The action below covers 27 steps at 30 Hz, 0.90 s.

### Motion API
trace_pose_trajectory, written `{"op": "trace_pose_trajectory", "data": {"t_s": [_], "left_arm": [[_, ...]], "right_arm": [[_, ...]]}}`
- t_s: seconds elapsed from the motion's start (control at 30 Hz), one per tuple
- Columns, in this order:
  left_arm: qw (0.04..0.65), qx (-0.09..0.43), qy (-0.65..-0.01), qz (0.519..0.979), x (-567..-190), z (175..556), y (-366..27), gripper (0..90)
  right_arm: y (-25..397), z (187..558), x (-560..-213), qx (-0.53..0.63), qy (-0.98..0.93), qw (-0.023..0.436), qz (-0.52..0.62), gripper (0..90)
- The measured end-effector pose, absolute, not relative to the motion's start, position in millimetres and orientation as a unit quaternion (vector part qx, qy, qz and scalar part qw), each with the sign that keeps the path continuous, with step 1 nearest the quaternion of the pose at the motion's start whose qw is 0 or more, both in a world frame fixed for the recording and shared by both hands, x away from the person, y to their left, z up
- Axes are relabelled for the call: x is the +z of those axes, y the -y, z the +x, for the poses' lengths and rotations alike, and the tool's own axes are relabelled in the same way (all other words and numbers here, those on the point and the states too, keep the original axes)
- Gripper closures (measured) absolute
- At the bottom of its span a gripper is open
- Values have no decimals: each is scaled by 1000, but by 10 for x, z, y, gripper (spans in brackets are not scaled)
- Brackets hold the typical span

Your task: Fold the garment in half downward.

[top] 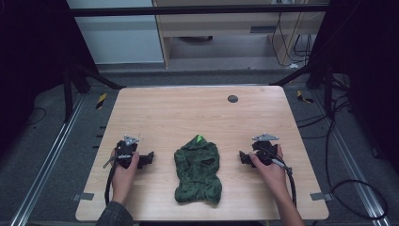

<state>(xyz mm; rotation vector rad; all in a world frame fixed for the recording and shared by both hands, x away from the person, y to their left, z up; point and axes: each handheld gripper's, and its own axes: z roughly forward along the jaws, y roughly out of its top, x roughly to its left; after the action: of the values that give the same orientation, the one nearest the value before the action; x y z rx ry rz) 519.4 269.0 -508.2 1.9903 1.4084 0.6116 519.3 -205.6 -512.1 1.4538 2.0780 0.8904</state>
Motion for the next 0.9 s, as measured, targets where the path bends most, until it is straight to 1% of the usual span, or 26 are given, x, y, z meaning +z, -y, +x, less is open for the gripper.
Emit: {"op": "trace_pose_trajectory", "data": {"t_s": [0.37, 0.43, 0.47, 0.5, 0.57, 0.67, 0.8, 0.87, 0.9], "left_arm": [[312, 225, -518, 764, -5082, 5122, -2643, 0], [312, 225, -511, 769, -5079, 5092, -2626, 0], [312, 225, -511, 769, -5079, 5092, -2626, 2], [313, 218, -501, 777, -5066, 5067, -2602, 16], [314, 211, -479, 792, -5027, 5062, -2558, 54], [326, 202, -454, 804, -4938, 5102, -2479, 49], [322, 196, -435, 817, -4801, 5241, -2384, 59], [330, 182, -434, 818, -4738, 5328, -2316, 85], [330, 182, -434, 818, -4738, 5328, -2316, 87]], "right_arm": [[2042, 5134, -5121, 325, -760, 222, 517, 12], [2034, 5120, -5106, 323, -762, 220, 516, 60], [2034, 5120, -5106, 323, -762, 220, 516, 60], [2004, 5089, -5068, 320, -768, 213, 513, 134], [1972, 5065, -5043, 313, -779, 211, 501, 154], [1926, 5071, -4988, 307, -795, 203, 482, 220], [1848, 5134, -4915, 314, -810, 187, 459, 316], [1795, 5168, -4874, 318, -816, 176, 449, 356], [1795, 5168, -4874, 318, -816, 176, 449, 356]]}}
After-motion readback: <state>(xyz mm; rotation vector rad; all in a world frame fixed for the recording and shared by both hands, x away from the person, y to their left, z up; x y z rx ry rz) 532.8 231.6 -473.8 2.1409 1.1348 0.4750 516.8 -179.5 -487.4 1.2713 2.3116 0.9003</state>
